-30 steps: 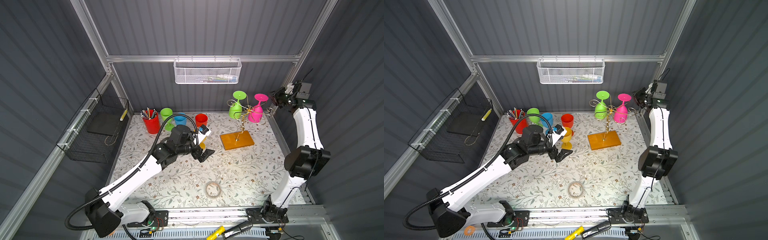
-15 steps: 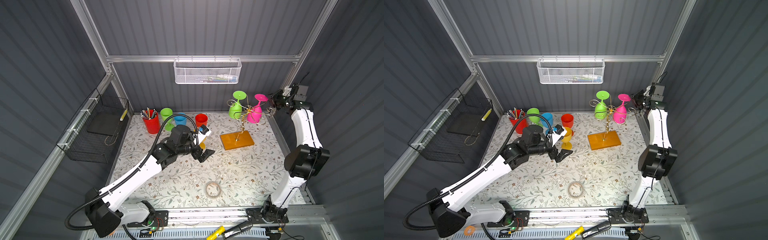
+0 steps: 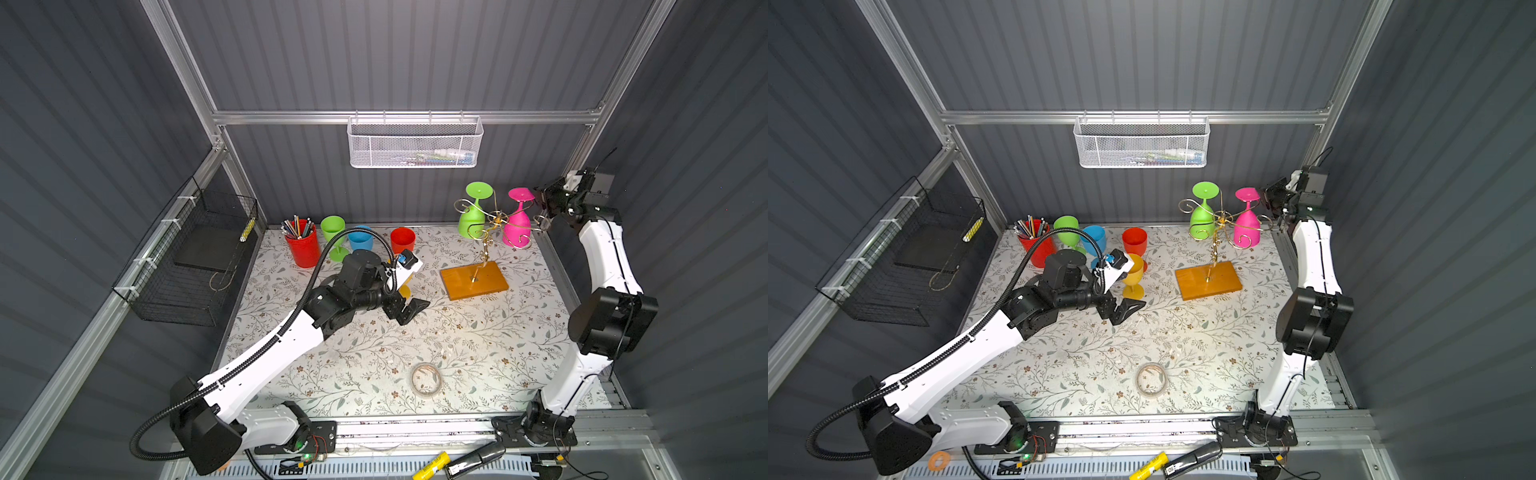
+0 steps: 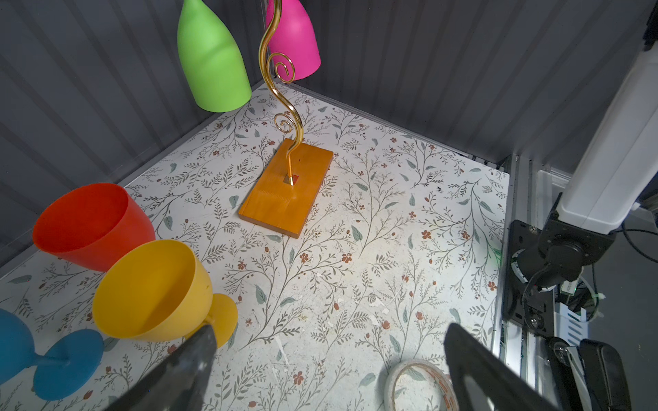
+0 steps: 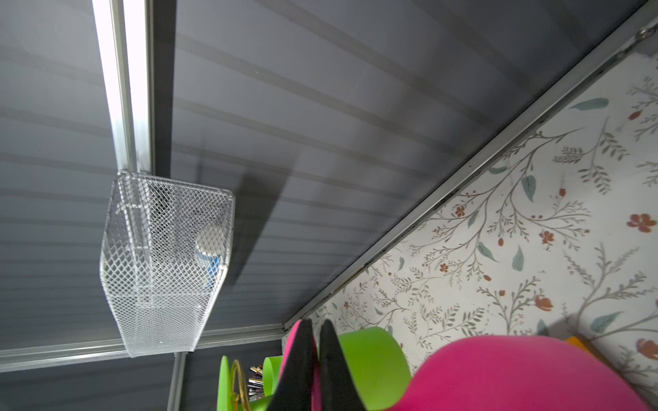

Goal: Take the wine glass off the wine glass rack

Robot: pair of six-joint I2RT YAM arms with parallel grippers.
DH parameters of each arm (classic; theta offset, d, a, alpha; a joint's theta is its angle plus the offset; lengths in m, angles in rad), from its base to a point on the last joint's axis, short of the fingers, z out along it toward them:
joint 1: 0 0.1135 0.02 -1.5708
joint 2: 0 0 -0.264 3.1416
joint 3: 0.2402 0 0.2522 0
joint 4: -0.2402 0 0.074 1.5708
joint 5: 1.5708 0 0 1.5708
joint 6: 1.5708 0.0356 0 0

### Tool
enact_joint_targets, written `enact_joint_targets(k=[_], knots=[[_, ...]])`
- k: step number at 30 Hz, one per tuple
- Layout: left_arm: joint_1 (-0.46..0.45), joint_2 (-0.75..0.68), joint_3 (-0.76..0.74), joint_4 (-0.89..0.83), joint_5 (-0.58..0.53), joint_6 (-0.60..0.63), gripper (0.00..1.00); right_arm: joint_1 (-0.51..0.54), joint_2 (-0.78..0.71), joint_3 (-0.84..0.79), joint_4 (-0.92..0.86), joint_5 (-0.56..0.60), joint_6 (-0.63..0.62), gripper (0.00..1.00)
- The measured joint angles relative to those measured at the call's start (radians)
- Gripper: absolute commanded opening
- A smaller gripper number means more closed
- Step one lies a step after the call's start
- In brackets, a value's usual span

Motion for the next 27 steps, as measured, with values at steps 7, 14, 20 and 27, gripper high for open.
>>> enact_joint_targets(k=[7,14,20,27], knots=[[0.000,0.000,0.000,0.000,0.003,0.000,1.00,0.000,-0.003,0.000,0.005,-0.002,0.009,0.03],[0.000,0.000,0.000,0.000,0.007,0.000,1.00,0.000,-0.055,-0.036,0.022,0.003,0.022,0.01],[0.000,0.000,0.000,0.000,0.008,0.000,1.00,-0.004,-0.103,-0.063,0.053,0.022,0.035,0.01],[0.000,0.000,0.000,0.000,0.014,0.000,1.00,-0.013,-0.134,-0.111,0.070,0.025,0.041,0.00]])
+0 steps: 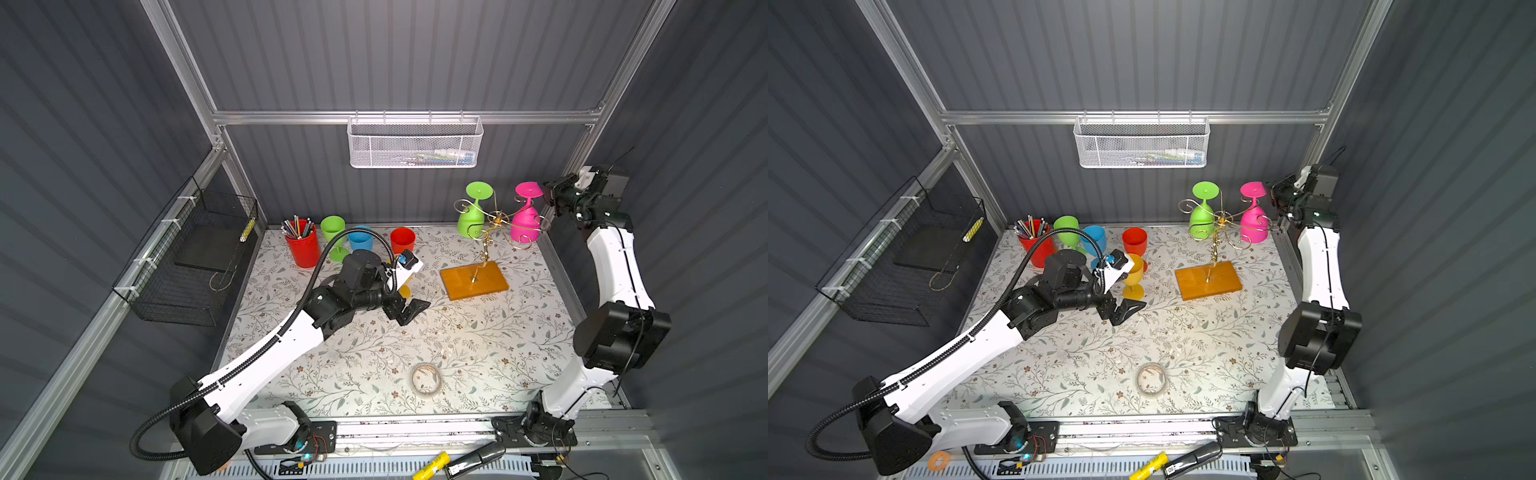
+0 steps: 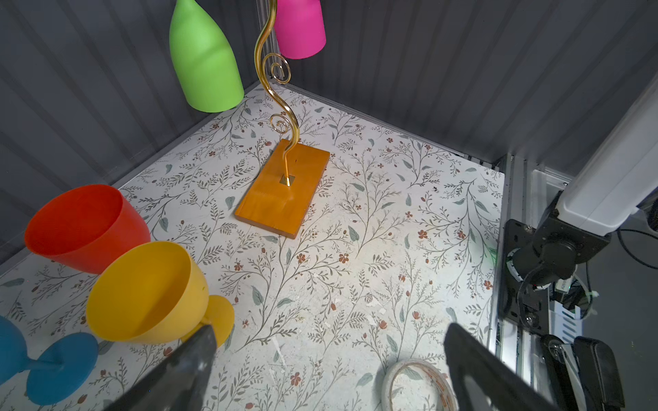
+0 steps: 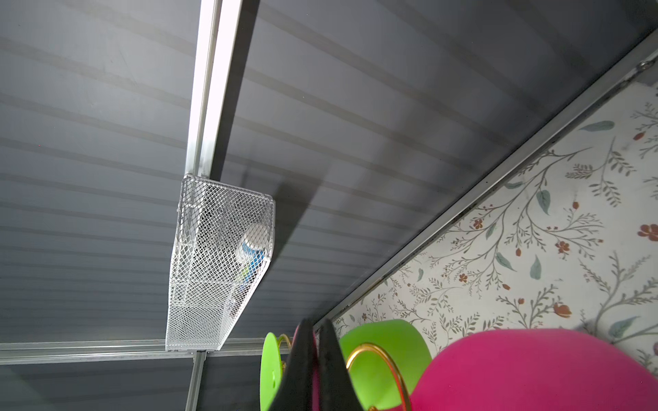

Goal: Take the wine glass off the wine glass rack
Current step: 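Lift the pink glass off the rack arm with the right gripper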

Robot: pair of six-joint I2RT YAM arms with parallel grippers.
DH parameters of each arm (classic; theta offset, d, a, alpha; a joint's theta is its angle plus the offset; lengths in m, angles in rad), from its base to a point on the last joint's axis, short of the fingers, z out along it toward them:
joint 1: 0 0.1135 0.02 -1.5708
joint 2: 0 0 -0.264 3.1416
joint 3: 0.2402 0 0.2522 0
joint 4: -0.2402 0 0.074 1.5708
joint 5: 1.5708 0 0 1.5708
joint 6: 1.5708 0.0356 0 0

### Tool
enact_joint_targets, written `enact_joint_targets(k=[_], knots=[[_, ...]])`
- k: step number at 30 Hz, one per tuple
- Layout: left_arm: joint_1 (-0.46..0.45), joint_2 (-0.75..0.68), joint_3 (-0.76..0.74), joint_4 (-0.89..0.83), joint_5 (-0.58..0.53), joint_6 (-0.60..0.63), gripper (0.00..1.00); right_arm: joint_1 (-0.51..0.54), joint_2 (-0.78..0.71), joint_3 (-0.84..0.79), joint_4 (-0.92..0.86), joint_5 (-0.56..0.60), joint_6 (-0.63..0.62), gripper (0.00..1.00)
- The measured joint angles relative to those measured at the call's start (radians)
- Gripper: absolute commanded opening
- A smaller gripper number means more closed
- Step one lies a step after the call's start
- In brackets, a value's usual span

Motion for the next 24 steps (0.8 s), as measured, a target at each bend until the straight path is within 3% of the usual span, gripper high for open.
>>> enact_joint_targets(k=[24], knots=[[0.000,-0.005,0.000,0.000,0.006,0.000,1.00,0.053,-0.087,-0.113,0.032,0.024,-0.001,0.00]])
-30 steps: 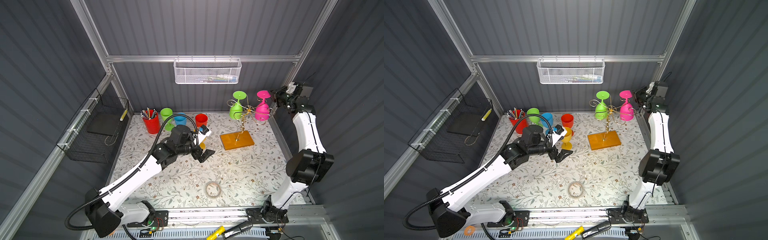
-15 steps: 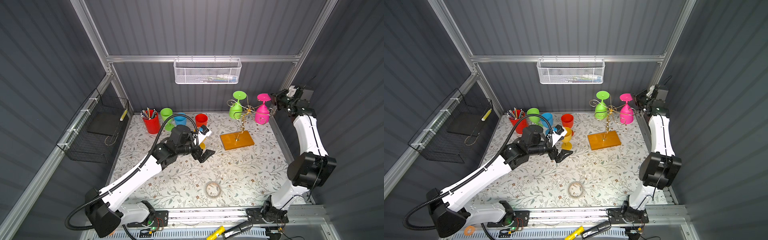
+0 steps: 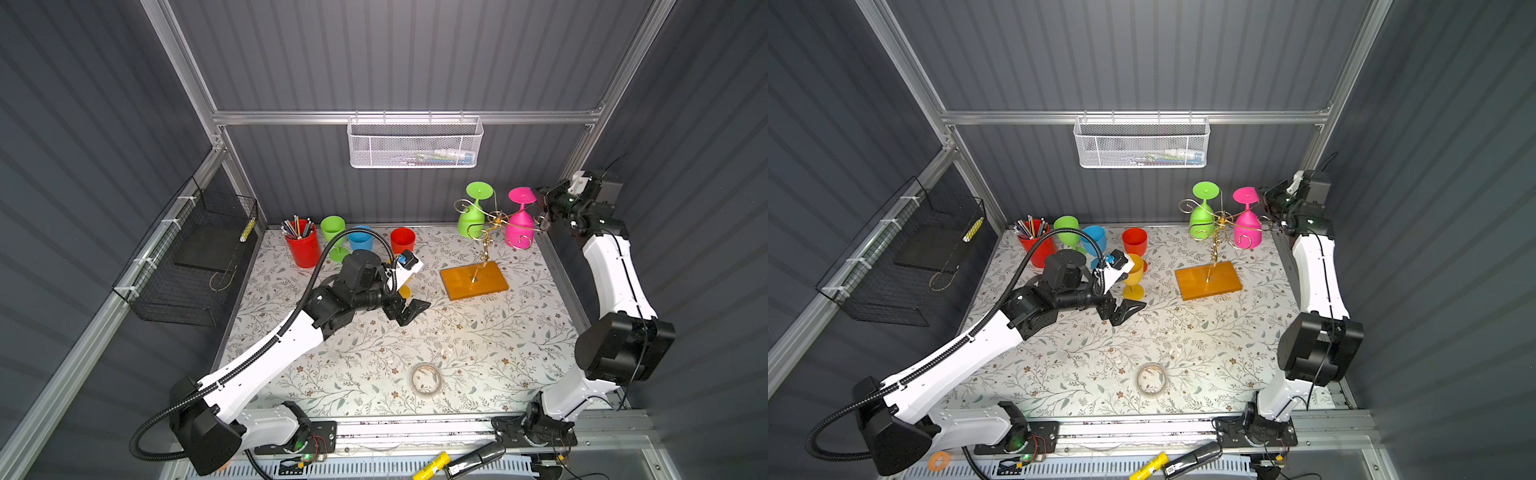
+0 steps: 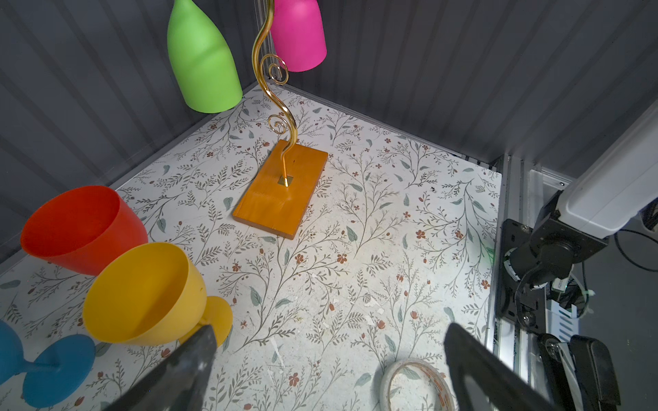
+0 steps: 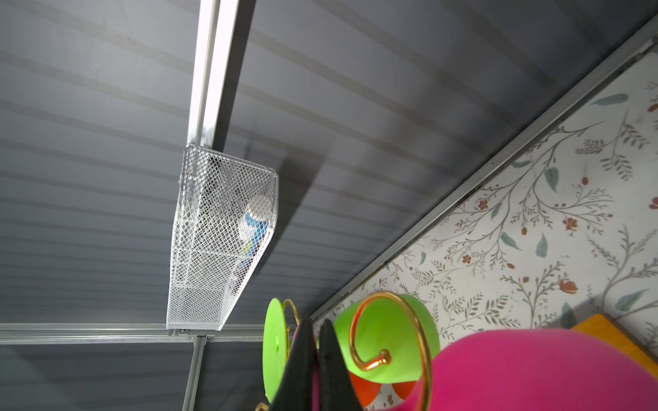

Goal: Take the wine glass off the wine glass rack
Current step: 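Lift the pink glass off the rack arm with the right gripper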

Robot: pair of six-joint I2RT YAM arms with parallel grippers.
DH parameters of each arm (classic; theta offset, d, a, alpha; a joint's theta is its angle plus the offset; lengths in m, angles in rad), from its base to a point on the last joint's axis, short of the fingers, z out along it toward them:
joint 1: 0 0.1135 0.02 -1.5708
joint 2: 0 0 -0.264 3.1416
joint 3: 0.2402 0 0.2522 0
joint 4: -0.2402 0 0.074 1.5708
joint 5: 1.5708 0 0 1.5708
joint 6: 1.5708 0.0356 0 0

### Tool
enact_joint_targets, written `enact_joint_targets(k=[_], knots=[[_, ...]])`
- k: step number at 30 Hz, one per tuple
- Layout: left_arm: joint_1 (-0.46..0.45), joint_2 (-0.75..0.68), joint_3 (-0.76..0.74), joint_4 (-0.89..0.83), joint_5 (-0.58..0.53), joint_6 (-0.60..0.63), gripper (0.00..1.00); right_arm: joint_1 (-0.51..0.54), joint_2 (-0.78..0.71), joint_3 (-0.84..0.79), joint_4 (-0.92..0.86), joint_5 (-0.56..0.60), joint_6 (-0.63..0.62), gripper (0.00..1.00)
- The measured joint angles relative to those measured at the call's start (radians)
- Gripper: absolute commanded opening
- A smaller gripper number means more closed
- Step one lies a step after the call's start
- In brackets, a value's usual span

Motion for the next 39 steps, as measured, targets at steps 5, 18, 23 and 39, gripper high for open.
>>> enact_joint_targets(k=[5,18,23,39], knots=[[0.000,-0.009,0.000,0.000,0.006,0.000,1.00,0.029,0.011,0.019,-0.008,0.012,0.000,0.00],[0.000,-0.011,0.000,0.000,0.006,0.000,1.00,0.056,0.133,0.177,-0.024,0.059,0.005,0.00],[0.000,-0.011,0.000,0.000,0.006,0.000,1.00,0.056,0.172,0.203,-0.008,0.083,0.021,0.00],[0.000,-0.011,0.000,0.000,0.006,0.000,1.00,0.055,0.185,0.191,0.090,0.237,0.034,0.00]])
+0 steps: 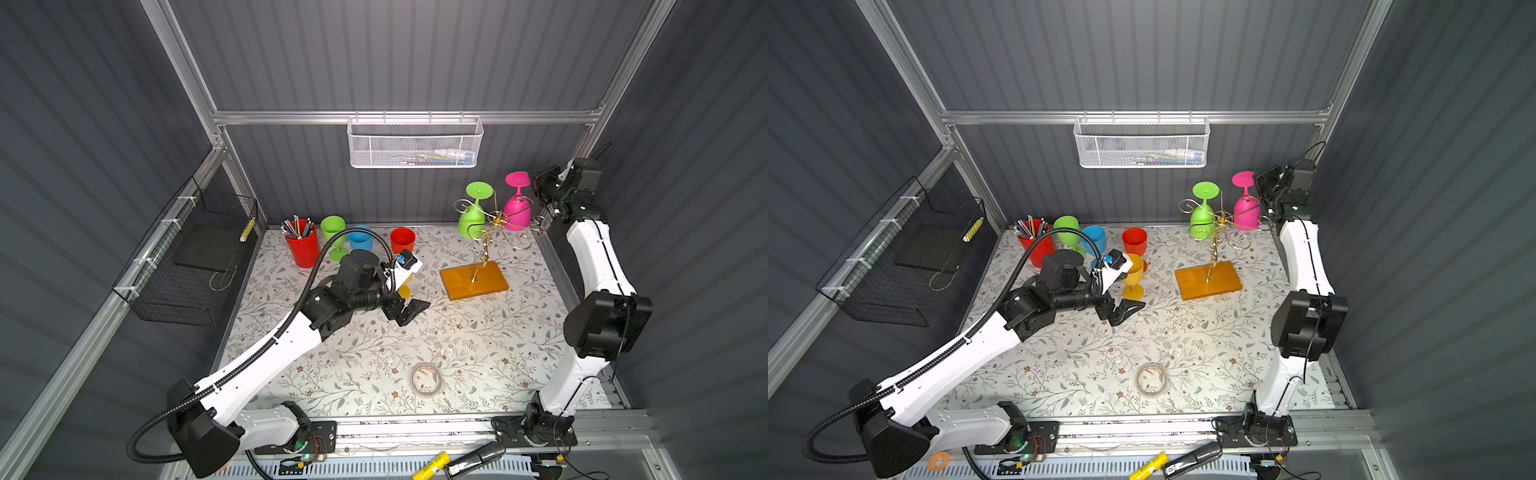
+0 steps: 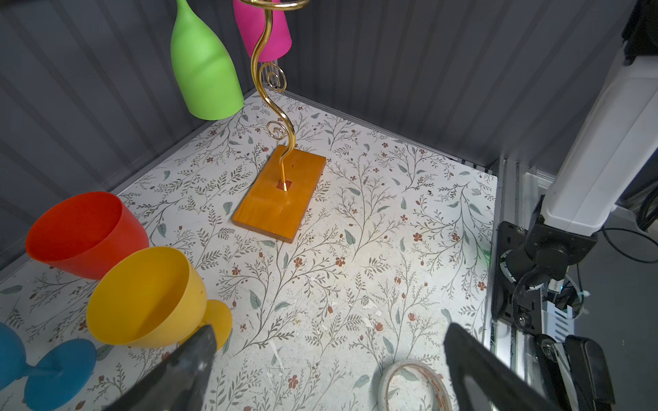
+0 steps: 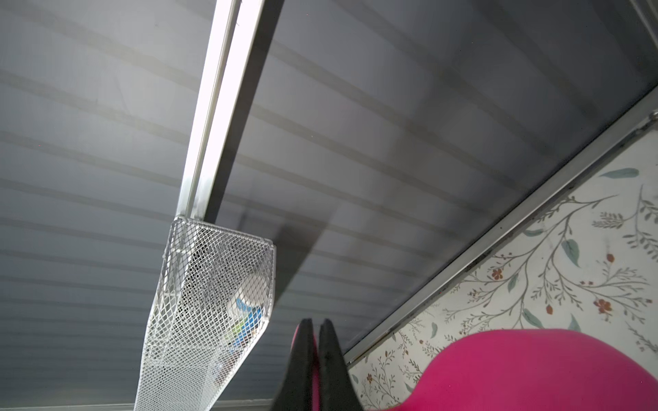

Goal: Take the wine glass off the wine glass rack
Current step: 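Lift the pink glass off the rack arm with the right gripper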

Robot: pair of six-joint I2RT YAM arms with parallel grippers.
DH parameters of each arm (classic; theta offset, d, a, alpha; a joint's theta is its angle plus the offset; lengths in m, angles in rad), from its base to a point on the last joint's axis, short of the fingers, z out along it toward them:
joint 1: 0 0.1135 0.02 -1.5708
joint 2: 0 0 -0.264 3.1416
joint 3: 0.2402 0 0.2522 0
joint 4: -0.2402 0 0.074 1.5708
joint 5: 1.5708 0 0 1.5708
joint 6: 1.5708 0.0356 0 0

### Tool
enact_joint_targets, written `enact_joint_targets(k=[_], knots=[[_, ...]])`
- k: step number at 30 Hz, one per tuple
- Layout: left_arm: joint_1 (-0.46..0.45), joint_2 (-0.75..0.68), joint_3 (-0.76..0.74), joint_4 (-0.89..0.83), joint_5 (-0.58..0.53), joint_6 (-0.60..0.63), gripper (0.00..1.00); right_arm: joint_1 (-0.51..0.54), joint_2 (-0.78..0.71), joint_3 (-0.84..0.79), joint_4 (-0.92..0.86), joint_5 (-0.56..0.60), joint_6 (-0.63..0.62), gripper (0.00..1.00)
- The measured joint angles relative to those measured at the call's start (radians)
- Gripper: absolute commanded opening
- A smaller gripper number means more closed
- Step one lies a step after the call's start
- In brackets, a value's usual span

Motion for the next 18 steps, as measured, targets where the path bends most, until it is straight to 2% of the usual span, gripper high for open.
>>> enact_joint_targets(k=[9,18], knots=[[0.000,0.000,0.000,0.000,0.000,0.000,1.00,-0.034,-0.117,-0.167,0.064,0.083,0.006,0.00],[0.000,0.000,0.000,0.000,0.000,0.000,1.00,-0.103,-0.314,-0.381,0.132,0.143,0.008,0.00]])
